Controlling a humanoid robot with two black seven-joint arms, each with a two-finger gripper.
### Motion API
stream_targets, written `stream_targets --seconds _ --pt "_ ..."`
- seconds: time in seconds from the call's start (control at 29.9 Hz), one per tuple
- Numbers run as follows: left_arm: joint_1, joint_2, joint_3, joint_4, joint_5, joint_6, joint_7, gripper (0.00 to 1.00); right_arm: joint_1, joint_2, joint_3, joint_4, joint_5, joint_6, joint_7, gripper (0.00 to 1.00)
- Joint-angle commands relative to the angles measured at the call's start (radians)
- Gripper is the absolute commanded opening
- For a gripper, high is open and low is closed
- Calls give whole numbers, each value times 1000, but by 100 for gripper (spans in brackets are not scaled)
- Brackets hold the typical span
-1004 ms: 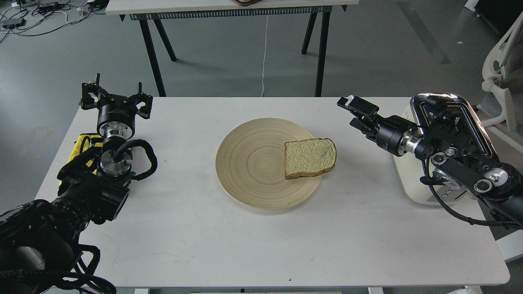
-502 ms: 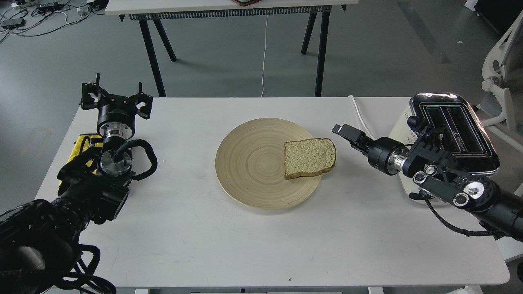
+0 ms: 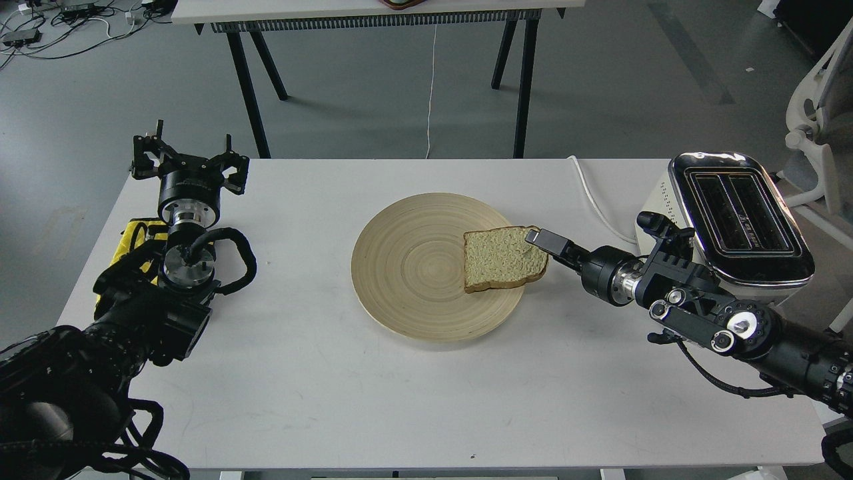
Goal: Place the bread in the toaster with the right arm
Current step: 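Reach the open right gripper to the bread slice edge and close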
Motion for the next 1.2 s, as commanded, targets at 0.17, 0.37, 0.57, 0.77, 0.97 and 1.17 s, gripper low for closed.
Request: stream_targets --seconds 0.17,0.37,0.57,0.77,0.97,1.17 --pt "0 0 -1 0 0 0 0 100 -8 17 0 3 1 -2 0 91" --pt "0 0 -1 0 -1 0 0 100 -16 26 -3 6 1 -22 0 68" --pt "0 0 -1 0 -1 0 0 100 -12 27 -32 14 3 -22 -1 57" --pt "0 0 0 0 0 0 0 100 -13 26 -40 15 9 -25 0 38" --pt "0 0 -1 0 -1 0 0 100 -13 26 -35 17 14 -37 2 28" --pt "0 2 -1 0 0 0 0 100 -13 21 -28 26 15 -37 5 19"
